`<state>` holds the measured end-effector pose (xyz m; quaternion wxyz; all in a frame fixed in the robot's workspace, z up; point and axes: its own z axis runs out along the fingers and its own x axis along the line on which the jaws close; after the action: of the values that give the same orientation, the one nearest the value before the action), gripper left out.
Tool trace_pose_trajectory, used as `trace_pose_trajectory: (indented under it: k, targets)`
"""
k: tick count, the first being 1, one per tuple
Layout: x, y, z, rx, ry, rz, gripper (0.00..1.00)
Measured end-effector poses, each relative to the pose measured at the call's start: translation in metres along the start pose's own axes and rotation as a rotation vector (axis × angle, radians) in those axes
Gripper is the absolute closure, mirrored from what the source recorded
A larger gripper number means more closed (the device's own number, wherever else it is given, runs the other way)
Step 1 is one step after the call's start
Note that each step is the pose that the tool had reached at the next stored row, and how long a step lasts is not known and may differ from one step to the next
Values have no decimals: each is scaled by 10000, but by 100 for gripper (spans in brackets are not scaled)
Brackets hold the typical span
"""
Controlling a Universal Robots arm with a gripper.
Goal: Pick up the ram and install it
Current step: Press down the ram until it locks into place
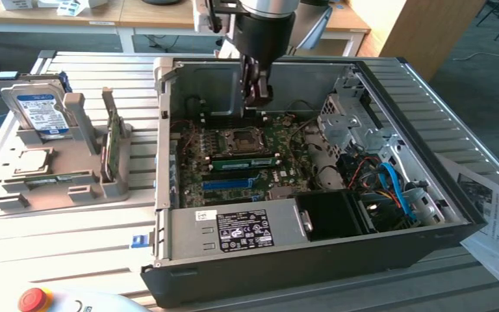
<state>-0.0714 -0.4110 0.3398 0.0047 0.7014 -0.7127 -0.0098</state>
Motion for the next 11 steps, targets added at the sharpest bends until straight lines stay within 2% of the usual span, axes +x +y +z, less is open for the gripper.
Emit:
trace_pose_trajectory:
  k: [11]
  targets:
    - [-1,3,-172,-38,0,0,90]
